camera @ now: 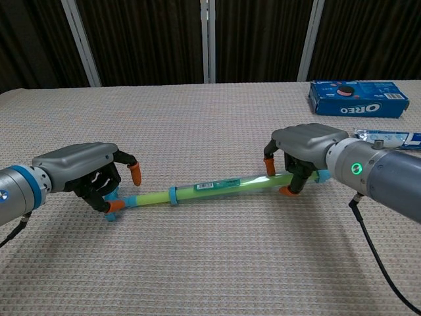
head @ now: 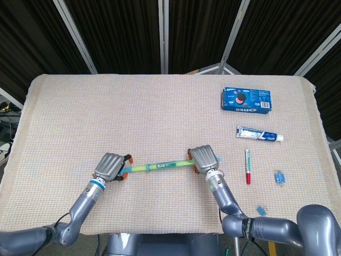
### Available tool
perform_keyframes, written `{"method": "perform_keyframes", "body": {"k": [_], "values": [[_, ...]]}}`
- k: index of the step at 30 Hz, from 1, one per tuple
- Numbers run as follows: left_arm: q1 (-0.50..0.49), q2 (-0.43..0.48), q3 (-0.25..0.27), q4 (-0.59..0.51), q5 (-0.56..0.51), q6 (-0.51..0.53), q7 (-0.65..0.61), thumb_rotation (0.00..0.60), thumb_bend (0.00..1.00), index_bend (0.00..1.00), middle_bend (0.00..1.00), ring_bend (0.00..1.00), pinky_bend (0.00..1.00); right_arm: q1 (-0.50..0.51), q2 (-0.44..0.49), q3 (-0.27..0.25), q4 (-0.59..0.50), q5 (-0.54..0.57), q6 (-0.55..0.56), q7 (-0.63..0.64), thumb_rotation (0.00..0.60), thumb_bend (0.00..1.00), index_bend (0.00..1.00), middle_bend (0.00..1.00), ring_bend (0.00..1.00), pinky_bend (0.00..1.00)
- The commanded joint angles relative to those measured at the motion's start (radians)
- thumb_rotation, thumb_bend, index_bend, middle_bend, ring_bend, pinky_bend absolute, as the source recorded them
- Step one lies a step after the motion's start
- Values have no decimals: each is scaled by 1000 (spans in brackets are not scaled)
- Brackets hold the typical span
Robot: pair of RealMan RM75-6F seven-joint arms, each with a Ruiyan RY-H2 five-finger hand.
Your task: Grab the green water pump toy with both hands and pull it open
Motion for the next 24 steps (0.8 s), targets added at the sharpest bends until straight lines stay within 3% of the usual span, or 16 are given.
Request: {"method": "perform_keyframes", "body": {"k": [1, 18, 24], "values": [[-5, -9, 1, 8, -12, 1, 5, 600, 367, 390, 815, 768, 980, 1, 0, 0, 1, 0, 0, 0, 600, 447, 736, 1000, 1000, 1000], [-28, -27, 16, 21, -84, -10, 25, 600, 406, 420, 815, 768, 981, 0, 10, 0, -8, -6, 9, 10, 600, 448, 739, 1000, 1000, 1000], [-33, -33, 22, 26, -100, -6, 33, 600, 462, 523, 815, 768, 980, -1, 18, 0, -14, -7, 11, 14, 600, 449, 740, 1000, 1000, 1000]]}}
